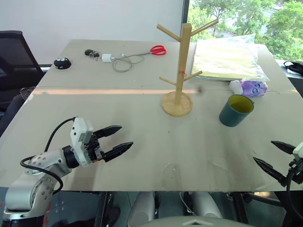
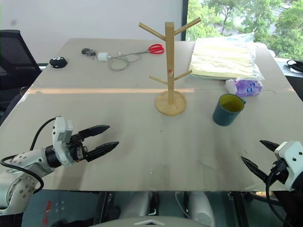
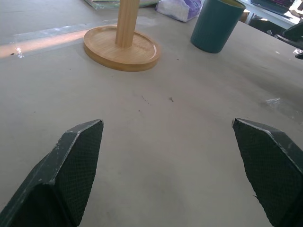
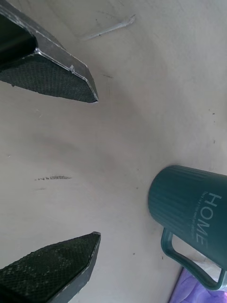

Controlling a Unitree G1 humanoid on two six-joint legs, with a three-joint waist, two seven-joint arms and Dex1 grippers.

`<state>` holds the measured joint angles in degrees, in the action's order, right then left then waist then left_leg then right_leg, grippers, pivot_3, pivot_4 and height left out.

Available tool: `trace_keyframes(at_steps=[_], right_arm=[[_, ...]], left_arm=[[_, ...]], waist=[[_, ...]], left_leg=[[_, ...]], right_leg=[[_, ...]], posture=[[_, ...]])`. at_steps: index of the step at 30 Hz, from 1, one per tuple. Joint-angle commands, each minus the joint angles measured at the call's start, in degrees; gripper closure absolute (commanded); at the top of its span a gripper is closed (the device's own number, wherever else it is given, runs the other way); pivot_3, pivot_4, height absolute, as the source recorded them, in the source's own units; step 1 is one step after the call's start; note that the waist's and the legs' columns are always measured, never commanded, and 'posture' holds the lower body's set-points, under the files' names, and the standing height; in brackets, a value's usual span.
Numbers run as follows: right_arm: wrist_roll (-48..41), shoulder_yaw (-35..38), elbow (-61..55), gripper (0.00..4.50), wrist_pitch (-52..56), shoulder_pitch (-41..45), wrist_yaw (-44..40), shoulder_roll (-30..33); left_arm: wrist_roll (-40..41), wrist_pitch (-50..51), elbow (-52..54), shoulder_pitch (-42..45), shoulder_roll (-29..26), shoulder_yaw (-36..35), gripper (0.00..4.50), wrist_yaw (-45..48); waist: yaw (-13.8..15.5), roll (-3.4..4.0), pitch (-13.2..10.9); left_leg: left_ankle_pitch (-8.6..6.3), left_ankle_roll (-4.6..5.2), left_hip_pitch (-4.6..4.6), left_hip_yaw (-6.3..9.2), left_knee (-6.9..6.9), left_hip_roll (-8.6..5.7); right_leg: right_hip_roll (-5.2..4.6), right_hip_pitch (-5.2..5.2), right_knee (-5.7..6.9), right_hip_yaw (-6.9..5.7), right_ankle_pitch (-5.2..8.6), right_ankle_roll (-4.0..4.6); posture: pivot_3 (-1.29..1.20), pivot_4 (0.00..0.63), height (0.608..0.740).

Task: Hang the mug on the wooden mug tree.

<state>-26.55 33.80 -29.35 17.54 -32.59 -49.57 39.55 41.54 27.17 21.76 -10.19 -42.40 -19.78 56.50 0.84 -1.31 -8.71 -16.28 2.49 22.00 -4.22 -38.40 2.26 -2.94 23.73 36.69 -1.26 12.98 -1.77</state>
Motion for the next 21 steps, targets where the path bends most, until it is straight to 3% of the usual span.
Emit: trace_keyframes(at_steps=[1, 7, 14, 21], right_arm=[[1.21, -0.2, 0.55, 0.09, -0.54, 2.57, 2.49, -0.45], [2.86, -4.66, 2.09, 0.09, 7.36, 13.13, 12.15, -1.18], [5.9, -9.99, 10.76, 0.09, 12.14, 26.98, 18.17, -0.91], [7.89, -14.59, 17.11, 0.09, 10.96, 35.84, 20.0, -2.8]], left_arm=[[1.39, -0.47, 1.03, 1.87, -0.28, 0.59, 0.0, 1.74], [6.08, 2.28, 7.46, 6.87, -1.32, 5.57, 0.0, 5.54], [11.31, 5.78, 13.16, 11.87, -0.32, 8.79, 0.0, 2.92], [12.1, 4.57, 15.52, 7.61, 0.7, 6.95, 0.0, 1.55]], waist=[[0.02, -0.01, 0.0], [-0.09, -0.02, -0.02], [-0.08, 0.0, -0.04], [-0.28, 0.04, -0.06]], left_leg=[[0.0, 0.0, 0.0, 0.0, 0.0, 0.0], [0.01, 0.01, -0.05, -0.07, -0.13, -0.03], [0.01, 0.0, -0.02, -0.04, -0.02, -0.05], [0.01, 0.0, -0.03, -0.1, -0.02, -0.06]], right_leg=[[0.0, 0.0, 0.0, 0.0, 0.0, 0.0], [-0.04, -0.02, 0.04, 0.09, -0.01, -0.03], [0.14, 0.0, 0.04, 0.21, -0.14, 0.22], [0.23, 0.01, 0.04, 0.28, -0.15, 0.2]], posture=[[0.0, 0.15, 0.74], [0.0, 0.15, 0.74], [0.0, 0.15, 0.74], [0.0, 0.15, 0.74]])
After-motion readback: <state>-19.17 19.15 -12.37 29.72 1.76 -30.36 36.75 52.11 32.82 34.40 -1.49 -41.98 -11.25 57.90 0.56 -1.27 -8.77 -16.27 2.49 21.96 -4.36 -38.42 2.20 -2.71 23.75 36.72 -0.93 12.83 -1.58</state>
